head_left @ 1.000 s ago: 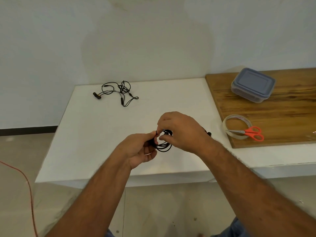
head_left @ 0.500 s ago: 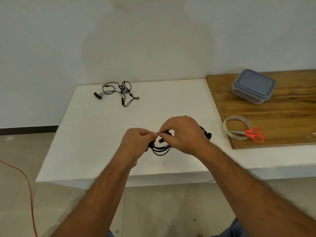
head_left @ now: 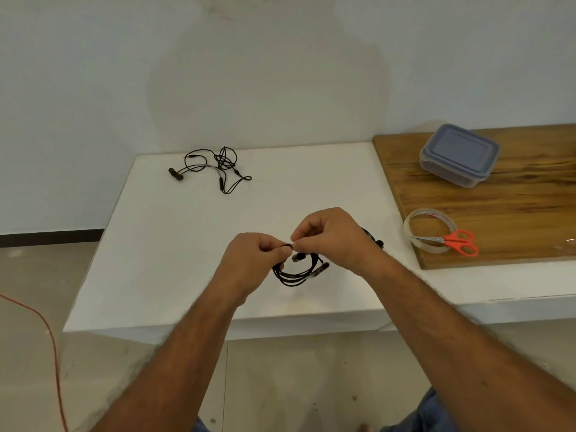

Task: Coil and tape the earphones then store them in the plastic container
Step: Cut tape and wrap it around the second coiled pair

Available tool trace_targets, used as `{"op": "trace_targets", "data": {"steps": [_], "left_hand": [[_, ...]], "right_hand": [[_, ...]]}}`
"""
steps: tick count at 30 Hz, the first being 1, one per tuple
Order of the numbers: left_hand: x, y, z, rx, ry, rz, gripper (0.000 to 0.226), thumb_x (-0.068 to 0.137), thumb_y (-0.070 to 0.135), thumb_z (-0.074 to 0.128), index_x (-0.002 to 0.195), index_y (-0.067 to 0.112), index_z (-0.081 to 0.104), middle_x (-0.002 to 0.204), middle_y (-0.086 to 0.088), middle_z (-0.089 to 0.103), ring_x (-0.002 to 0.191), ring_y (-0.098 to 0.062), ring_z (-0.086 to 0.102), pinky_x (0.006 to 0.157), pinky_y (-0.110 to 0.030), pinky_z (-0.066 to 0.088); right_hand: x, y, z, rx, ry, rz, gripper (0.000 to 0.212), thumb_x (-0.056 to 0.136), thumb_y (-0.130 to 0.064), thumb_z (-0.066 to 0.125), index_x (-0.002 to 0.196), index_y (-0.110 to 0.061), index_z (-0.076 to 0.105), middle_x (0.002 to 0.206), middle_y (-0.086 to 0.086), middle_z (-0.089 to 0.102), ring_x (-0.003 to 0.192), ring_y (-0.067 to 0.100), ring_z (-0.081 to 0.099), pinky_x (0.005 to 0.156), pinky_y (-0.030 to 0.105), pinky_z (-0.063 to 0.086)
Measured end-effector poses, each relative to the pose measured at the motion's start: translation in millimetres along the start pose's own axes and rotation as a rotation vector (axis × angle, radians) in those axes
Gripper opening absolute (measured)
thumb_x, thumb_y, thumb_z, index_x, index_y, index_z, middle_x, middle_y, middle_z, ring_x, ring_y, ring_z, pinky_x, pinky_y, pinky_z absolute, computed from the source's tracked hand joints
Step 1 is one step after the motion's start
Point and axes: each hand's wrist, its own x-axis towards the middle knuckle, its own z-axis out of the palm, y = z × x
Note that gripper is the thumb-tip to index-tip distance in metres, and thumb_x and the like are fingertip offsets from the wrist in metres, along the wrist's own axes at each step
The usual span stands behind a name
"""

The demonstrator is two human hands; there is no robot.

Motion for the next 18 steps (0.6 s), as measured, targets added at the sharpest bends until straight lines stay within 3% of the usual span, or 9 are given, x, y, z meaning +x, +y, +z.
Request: {"op": "trace_targets", "data": {"steps": [3,5,7,12,16,18], "left_hand": [[-3,4,4,0.101,0.03,0.06,0.008,0.087,0.026,0.07,0.084,0.023,0.076,0.071,0.003,0.071,0.073,-0.019,0.066,0.072,-0.034,0.052],[-6,6,8,0.164,0.047,0.09,0.007,0.087,0.028,0.069,0.084,0.027,0.075,0.075,0.008,0.071,0.076,-0.012,0.065,0.07,-0.03,0.05],[-7,8,11,0.2,0.066,0.11,0.009,0.088,0.028,0.068,0.082,0.031,0.074,0.076,0.013,0.069,0.076,-0.008,0.063,0.068,-0.026,0.048],[-5,10,16,0.271,0.106,0.145,0.012,0.09,0.029,0.065,0.084,0.032,0.075,0.073,0.014,0.067,0.073,-0.007,0.06,0.061,-0.02,0.042],[-4,9,16,0.298,0.107,0.156,0.013,0.09,0.036,0.064,0.079,0.035,0.069,0.073,0.014,0.067,0.072,-0.007,0.06,0.059,-0.018,0.041],[-3,9,15,0.297,0.105,0.161,0.012,0.09,0.034,0.064,0.082,0.034,0.071,0.073,0.016,0.066,0.072,-0.004,0.059,0.058,-0.015,0.039]], "right_hand": [[1,1,-5,0.086,-0.036,0.076,0.006,0.076,0.002,0.073,0.082,0.0,0.073,0.069,0.003,0.07,0.065,0.005,0.065,0.068,0.017,0.052],[0,0,-8,0.108,-0.063,0.126,0.008,0.078,0.004,0.07,0.086,0.005,0.072,0.066,0.002,0.066,0.052,-0.004,0.058,0.051,0.007,0.042],[-1,1,-10,0.104,-0.07,0.133,0.008,0.079,0.006,0.068,0.087,0.007,0.07,0.065,0.003,0.065,0.046,-0.004,0.055,0.044,0.006,0.037],[4,8,-7,-0.016,-0.039,0.029,0.012,0.079,-0.002,0.071,0.091,-0.005,0.072,0.083,0.002,0.071,0.077,0.007,0.065,0.072,0.018,0.05],[3,9,-13,0.088,-0.127,0.034,0.015,0.082,-0.006,0.074,0.096,-0.003,0.073,0.089,0.011,0.076,0.083,0.014,0.072,0.077,0.017,0.053],[3,9,-15,0.069,-0.121,0.025,0.011,0.082,-0.006,0.074,0.093,-0.004,0.075,0.083,0.009,0.076,0.076,0.007,0.071,0.072,0.016,0.051]]}}
